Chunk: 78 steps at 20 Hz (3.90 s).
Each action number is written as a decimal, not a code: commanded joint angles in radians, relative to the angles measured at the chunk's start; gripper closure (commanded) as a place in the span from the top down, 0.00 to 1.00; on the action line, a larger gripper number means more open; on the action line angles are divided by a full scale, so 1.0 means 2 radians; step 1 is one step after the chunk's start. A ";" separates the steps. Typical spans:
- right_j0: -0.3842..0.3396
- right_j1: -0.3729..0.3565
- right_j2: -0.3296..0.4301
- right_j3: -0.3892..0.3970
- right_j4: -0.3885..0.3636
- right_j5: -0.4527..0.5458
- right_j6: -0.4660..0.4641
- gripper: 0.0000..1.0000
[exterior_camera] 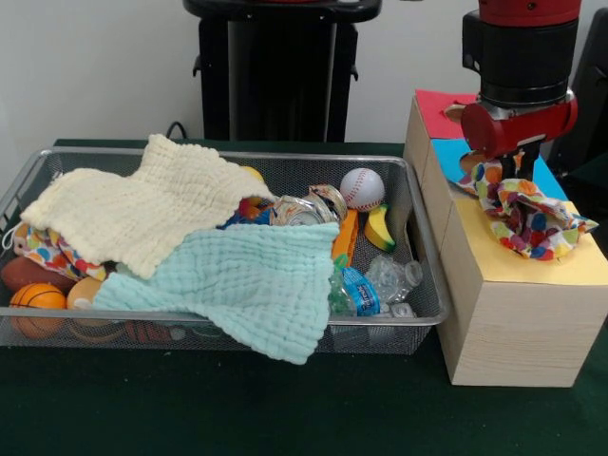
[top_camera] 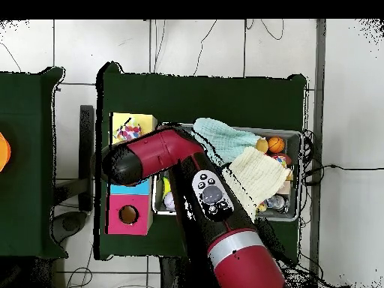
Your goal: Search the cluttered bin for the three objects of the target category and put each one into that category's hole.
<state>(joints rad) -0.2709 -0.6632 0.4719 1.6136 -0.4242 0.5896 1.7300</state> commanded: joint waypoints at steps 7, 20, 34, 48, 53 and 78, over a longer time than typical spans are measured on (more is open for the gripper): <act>0.042 0.010 -0.047 -0.054 0.071 0.129 0.084 0.00; 0.075 0.019 -0.064 -0.140 0.107 0.193 0.085 0.00; 0.074 0.071 -0.076 -0.236 0.118 0.231 0.067 0.00; 0.054 0.063 -0.079 -0.225 0.124 0.237 0.028 0.00; 0.040 0.054 -0.075 -0.203 0.123 0.227 0.010 0.00; 0.016 0.053 -0.065 -0.109 0.091 0.174 -0.014 0.00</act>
<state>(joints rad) -0.2283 -0.5806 0.3398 1.2674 -0.1923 0.9628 1.7302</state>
